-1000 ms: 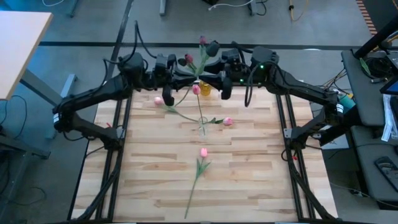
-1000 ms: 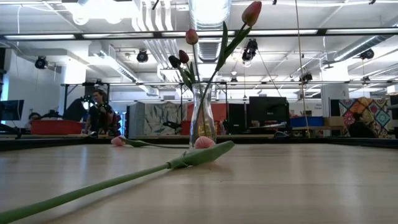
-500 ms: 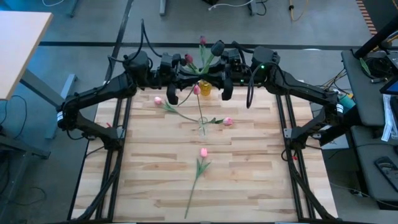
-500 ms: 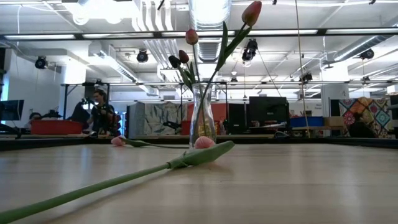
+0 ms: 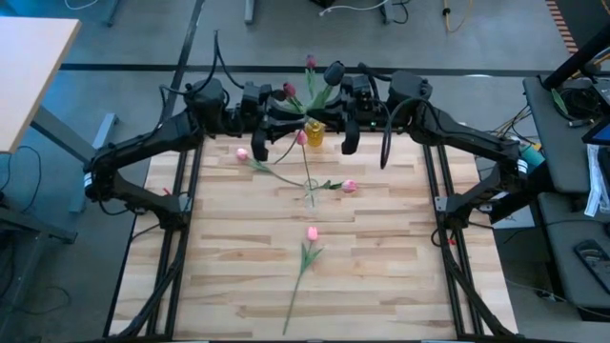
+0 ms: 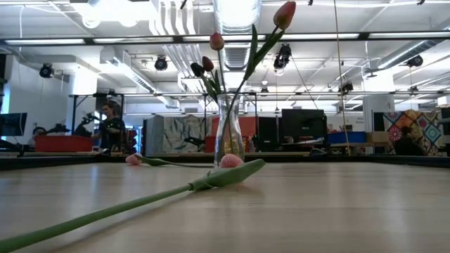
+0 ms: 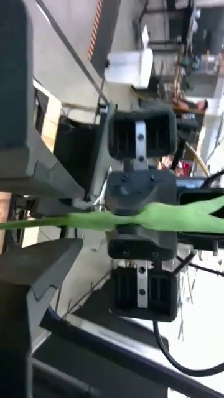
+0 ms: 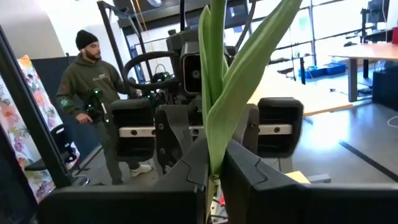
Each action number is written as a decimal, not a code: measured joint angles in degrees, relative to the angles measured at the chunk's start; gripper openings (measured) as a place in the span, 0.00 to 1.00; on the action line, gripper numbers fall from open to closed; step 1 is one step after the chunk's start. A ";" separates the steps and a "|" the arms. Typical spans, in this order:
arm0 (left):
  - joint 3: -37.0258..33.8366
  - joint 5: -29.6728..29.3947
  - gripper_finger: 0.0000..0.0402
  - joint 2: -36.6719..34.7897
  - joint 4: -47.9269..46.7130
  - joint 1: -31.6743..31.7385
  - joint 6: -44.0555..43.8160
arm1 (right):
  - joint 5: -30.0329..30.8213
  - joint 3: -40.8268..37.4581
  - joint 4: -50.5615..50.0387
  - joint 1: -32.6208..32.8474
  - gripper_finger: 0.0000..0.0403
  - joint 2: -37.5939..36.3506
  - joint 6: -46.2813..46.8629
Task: Sort flowers into vase by color
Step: Put the black flower into the yellow vase
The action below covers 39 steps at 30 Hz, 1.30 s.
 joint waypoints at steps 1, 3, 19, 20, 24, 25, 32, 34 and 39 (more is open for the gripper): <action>-0.06 -0.83 0.27 -0.48 -1.03 -0.01 0.18 | 0.00 0.00 -0.11 -0.02 0.05 -0.17 -0.01; -0.15 -2.45 0.30 -1.46 -3.58 -0.01 1.53 | 0.00 0.00 -0.06 -0.14 0.05 -0.53 -0.44; -1.04 -6.64 0.38 -6.91 -11.02 0.00 4.75 | 0.00 3.98 -8.44 -4.26 0.04 -4.11 -7.95; -1.51 -6.66 0.38 -6.91 -10.99 0.00 4.71 | 0.02 4.56 -9.59 -4.75 0.04 -4.29 -9.05; -4.94 -6.68 0.38 -7.04 -8.40 -0.18 3.04 | 1.75 6.58 -15.99 -7.19 0.04 -4.88 -13.94; -6.14 -6.69 0.38 -7.19 -6.88 -0.35 2.20 | 2.96 6.96 -17.70 -7.79 0.04 -5.02 -15.27; -14.76 -8.91 0.38 -10.68 3.13 -1.22 -2.13 | 4.47 6.33 -22.57 -14.05 0.04 -4.91 -20.08; -16.46 -10.81 0.38 -12.26 3.78 -1.20 -2.34 | 3.76 4.96 -22.56 -15.98 0.04 -3.79 -20.70; -20.07 -15.66 0.38 -16.37 3.49 -1.20 -2.65 | -0.86 2.52 -20.81 -19.74 0.04 1.20 -22.00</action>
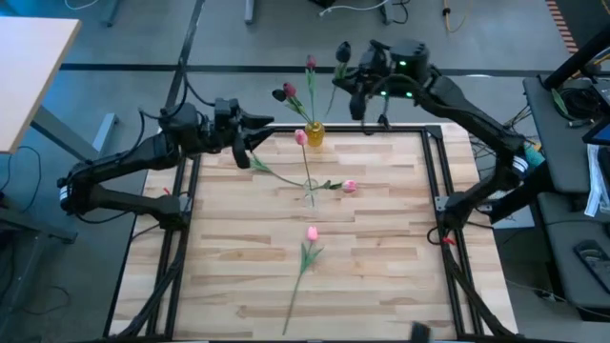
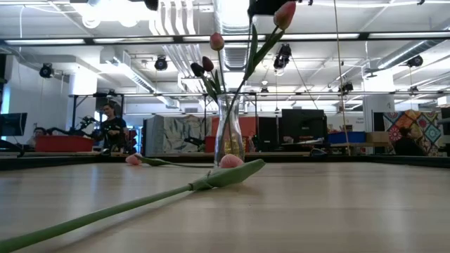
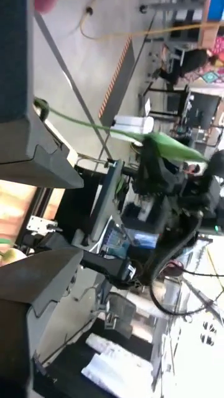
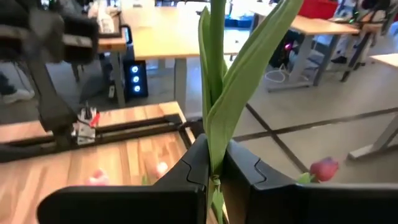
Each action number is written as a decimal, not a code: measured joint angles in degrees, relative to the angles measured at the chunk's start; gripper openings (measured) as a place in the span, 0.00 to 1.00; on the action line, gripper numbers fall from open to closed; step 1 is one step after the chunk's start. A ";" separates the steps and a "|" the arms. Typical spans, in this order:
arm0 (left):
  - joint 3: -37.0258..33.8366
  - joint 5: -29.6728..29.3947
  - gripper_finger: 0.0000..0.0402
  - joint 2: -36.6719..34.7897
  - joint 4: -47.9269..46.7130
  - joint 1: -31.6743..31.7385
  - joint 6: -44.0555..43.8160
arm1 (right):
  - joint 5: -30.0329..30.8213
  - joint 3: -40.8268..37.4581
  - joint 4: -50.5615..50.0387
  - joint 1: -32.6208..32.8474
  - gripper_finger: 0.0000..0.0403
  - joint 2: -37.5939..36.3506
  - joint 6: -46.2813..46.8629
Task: Sort flowers into vase by color
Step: Put the black flower into the yellow vase
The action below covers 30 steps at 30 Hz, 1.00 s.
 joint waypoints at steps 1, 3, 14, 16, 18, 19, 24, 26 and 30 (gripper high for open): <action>-0.72 -0.68 0.38 -0.76 -0.10 0.00 -0.30 | -0.78 -0.42 0.97 -0.43 0.04 1.05 -0.53; -2.05 -2.19 0.38 -2.21 -0.52 0.00 -0.62 | -1.13 -0.97 2.61 -1.13 0.04 3.33 -1.59; -3.83 -6.65 0.38 -5.61 -5.63 0.00 -2.71 | -0.65 -1.69 6.68 -2.29 0.04 13.68 -6.95; -4.20 -6.65 0.38 -5.63 -5.74 0.00 -3.36 | -0.67 -1.69 8.02 -2.29 0.04 14.57 -6.57; -4.71 -6.80 0.38 -5.65 -5.76 0.00 -3.93 | -0.66 -1.69 9.21 -2.42 0.04 15.19 -6.46; -4.98 -7.09 0.38 -5.67 -5.76 0.00 -4.21 | -0.65 -1.69 9.37 -2.54 0.04 15.38 -6.42; -5.97 -7.39 0.38 -5.78 -5.76 0.00 -5.08 | -0.67 -2.09 9.60 -2.92 0.04 16.30 -5.56; -5.98 -7.43 0.38 -5.78 -5.74 -0.02 -5.10 | -0.67 -2.64 10.54 -2.92 0.04 16.38 -5.49; -5.98 -7.55 0.38 -5.80 -5.74 -0.01 -5.10 | -0.85 -3.47 10.58 -2.92 0.04 16.41 -4.80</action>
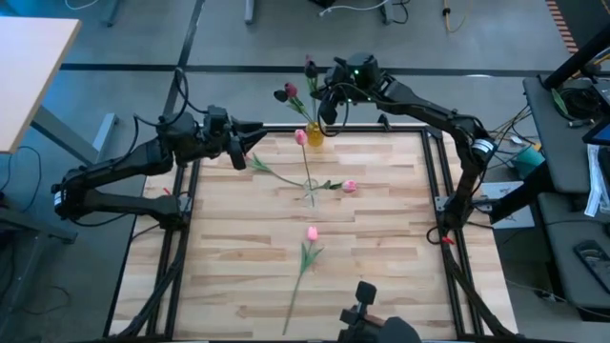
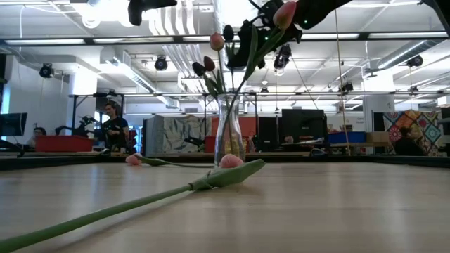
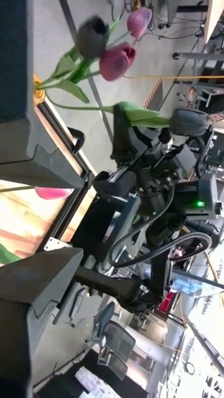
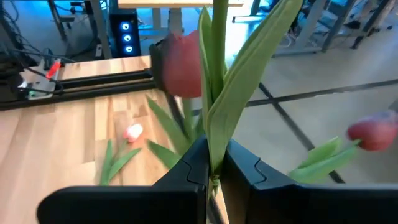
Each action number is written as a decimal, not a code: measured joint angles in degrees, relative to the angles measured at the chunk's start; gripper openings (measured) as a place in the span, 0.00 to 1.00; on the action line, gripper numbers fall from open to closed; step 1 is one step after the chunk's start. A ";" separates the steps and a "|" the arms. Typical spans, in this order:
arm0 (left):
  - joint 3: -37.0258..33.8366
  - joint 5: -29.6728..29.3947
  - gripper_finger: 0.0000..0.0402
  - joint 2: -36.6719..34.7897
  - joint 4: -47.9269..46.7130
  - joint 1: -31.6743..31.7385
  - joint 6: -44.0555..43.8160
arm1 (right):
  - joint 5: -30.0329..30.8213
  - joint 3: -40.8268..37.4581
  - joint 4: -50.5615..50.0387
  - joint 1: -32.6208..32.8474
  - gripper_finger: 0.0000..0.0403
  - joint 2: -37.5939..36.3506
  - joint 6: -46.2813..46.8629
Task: Sort flowers into vase by color
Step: Put the black flower into the yellow vase
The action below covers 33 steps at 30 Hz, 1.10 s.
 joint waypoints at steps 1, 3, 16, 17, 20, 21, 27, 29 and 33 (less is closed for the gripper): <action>0.00 -0.02 0.38 0.00 0.00 -0.01 0.00 | -0.08 -0.15 -0.07 0.02 0.04 0.00 0.24; 0.00 -0.02 0.38 0.00 0.02 -0.01 0.00 | 0.21 -0.34 -0.52 0.01 0.04 0.05 0.70; 0.00 -0.04 0.38 -0.04 0.04 -0.01 -0.24 | 0.32 -0.38 -0.31 0.20 0.04 -0.68 1.84; 0.00 -0.04 0.38 -0.04 0.06 -0.01 -0.24 | 0.46 -0.38 -0.30 0.25 0.04 -0.91 1.84; 0.00 -0.04 0.38 -0.04 0.07 -0.01 -0.24 | 1.62 -0.38 -0.27 0.43 0.04 -1.70 1.84; 0.00 -0.04 0.38 -0.04 0.09 -0.01 -0.24 | 1.66 -0.38 -0.29 0.50 0.04 -1.93 2.04; 0.00 -0.04 0.38 -0.04 0.09 -0.01 -0.22 | 1.73 -0.38 -0.29 0.74 0.04 -2.60 3.37; 0.00 -0.04 0.38 -0.04 0.09 -0.01 -0.22 | 1.73 -0.38 -0.30 0.80 0.04 -2.60 3.37; 0.00 -0.04 0.38 -0.04 0.07 -0.01 -0.22 | 1.73 -0.99 -0.27 0.80 0.04 -2.14 3.33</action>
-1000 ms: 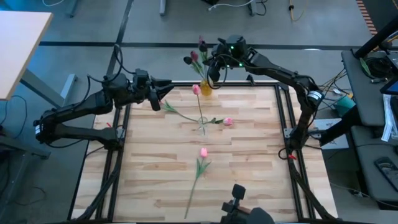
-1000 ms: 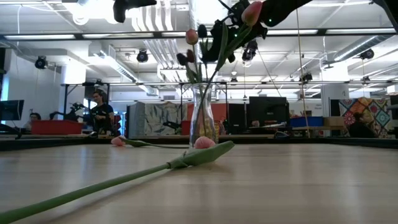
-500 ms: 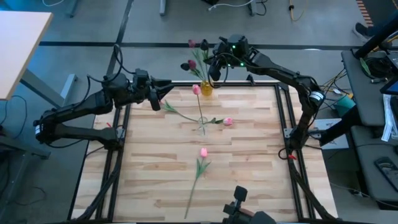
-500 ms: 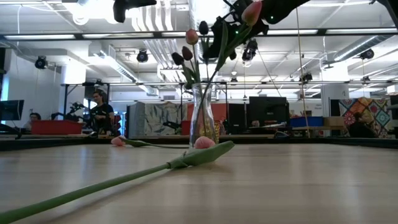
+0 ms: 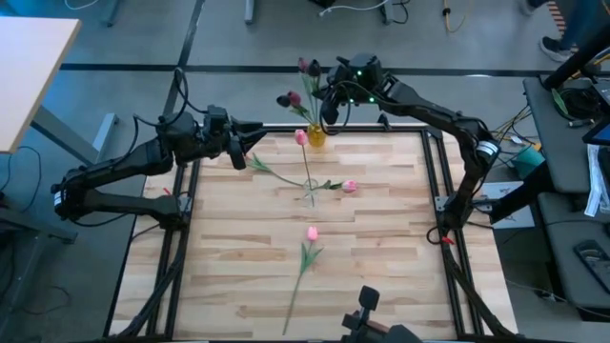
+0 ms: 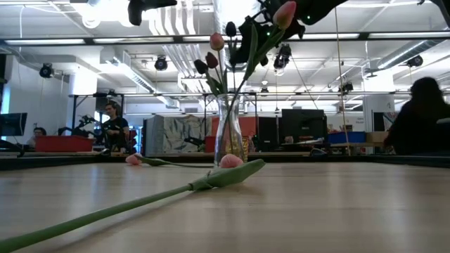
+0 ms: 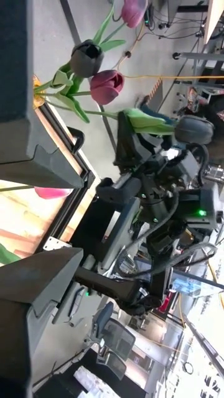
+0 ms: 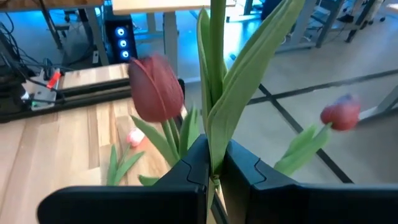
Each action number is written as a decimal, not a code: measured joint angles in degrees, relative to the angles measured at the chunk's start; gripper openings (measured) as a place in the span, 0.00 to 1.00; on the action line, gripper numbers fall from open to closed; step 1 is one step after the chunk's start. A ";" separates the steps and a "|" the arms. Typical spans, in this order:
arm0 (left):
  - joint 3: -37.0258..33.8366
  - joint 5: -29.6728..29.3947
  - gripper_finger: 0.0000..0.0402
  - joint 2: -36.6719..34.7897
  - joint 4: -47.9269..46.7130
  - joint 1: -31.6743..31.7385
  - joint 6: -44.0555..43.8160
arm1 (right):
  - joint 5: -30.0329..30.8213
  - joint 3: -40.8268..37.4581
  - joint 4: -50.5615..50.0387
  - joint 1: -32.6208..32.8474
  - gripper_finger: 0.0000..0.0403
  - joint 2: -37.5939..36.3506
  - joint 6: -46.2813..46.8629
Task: Sort flowers into vase by color
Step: Put the black flower into the yellow vase
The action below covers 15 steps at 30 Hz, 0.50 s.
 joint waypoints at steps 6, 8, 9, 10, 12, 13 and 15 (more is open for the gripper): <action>0.00 0.00 0.38 0.11 -0.07 0.00 0.00 | 0.20 -1.94 -0.07 -0.02 0.04 0.65 -1.82; 0.00 0.00 0.38 0.13 -0.19 0.00 0.00 | 0.18 -2.19 -0.03 -0.02 0.04 0.73 -2.46; 0.00 0.00 0.38 0.18 -0.24 0.00 0.00 | 0.50 -2.22 -0.04 -0.02 0.05 0.80 -2.42; -0.01 0.00 0.38 0.22 -0.22 0.00 0.00 | 1.70 -2.22 -0.02 -0.02 0.05 0.87 -2.04; -0.02 0.00 0.38 0.28 -0.31 0.00 0.00 | 3.51 -2.30 -0.15 0.00 0.07 0.91 -1.56; -0.02 0.00 0.38 0.28 -0.31 0.00 0.00 | 4.41 -2.30 -0.12 -0.01 0.09 0.93 -1.31; -0.02 0.00 0.38 0.28 -0.31 0.00 0.00 | 5.42 -2.30 -0.07 -0.02 0.13 0.94 -0.15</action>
